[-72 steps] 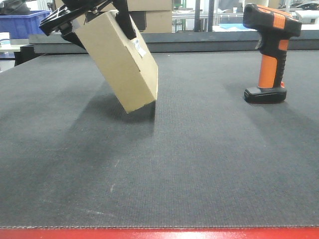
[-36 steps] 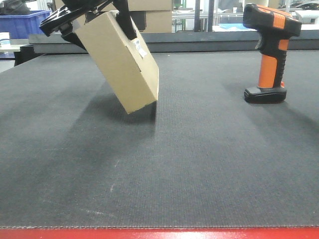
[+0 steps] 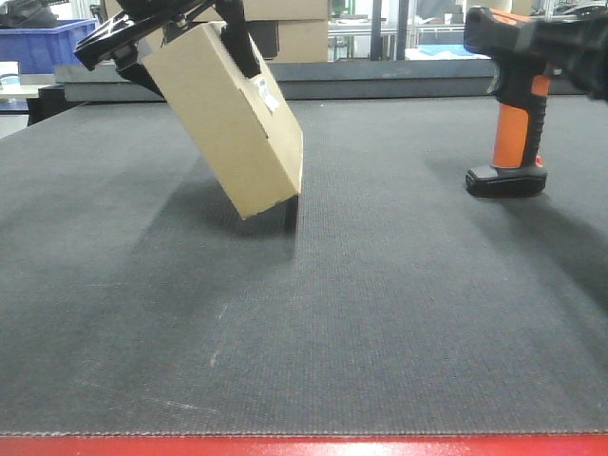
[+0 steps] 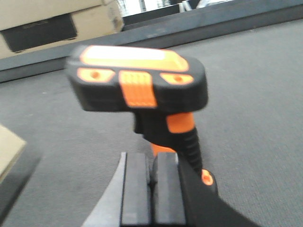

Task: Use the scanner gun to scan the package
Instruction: 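Grasp the orange scanner gun's top with the right gripper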

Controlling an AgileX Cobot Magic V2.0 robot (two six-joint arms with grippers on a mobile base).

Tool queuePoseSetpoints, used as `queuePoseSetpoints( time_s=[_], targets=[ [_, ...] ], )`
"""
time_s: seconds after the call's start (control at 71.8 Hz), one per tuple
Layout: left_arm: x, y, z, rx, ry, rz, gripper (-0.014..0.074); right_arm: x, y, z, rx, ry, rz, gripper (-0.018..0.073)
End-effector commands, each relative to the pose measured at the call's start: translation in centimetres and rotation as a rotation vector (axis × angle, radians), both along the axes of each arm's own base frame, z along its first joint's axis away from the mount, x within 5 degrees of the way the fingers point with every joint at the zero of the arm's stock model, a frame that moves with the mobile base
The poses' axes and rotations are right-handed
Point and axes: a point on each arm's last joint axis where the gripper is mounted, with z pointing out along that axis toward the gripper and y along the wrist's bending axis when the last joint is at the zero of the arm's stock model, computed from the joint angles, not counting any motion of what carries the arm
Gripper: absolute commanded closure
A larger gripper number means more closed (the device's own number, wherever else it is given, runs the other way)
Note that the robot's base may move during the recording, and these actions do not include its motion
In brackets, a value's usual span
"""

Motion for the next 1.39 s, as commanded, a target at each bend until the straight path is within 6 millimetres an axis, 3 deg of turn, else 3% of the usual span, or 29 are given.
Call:
queuePoseSetpoints(
  time_s=[0.0,0.084,0.167,0.376,0.557,0.961,1.379],
  targets=[
    [-0.2,-0.3,0.6,-0.021,-0.015,0.002,0.0708,0.7,-0.1,-0.1,-0.001,-0.032,-0.021,0.0727],
    [-0.2,-0.3,0.6,-0.021,-0.015,0.002,0.0708,1.3,0.0,-0.6,-0.003,-0.02,-0.021,0.0711],
    [-0.2,-0.3,0.6,-0.021,-0.015,0.002,0.0708,2.0,0.1,-0.8,-0.004,-0.017,-0.021,0.0624],
    [-0.2,-0.3,0.6,-0.021,-0.015,0.002,0.0708,3.3,0.3,-1.4,-0.004,-0.009,-0.025,0.0214],
    [-0.2,-0.3,0.6,-0.022,-0.016,0.003,0.0708,4.0,0.4,-2.1,-0.01,-0.008,-0.032,0.0001],
    [-0.2,-0.3,0.6,-0.021,-0.014,0.002,0.0708,7.4,0.5,-2.8,-0.009,-0.036,-0.051,0.0003],
    [-0.2,-0.3,0.6,-0.022,-0.016,0.003,0.0708,7.9,-0.7,-2.5,-0.015,-0.074,-0.092,0.0003]
  ],
)
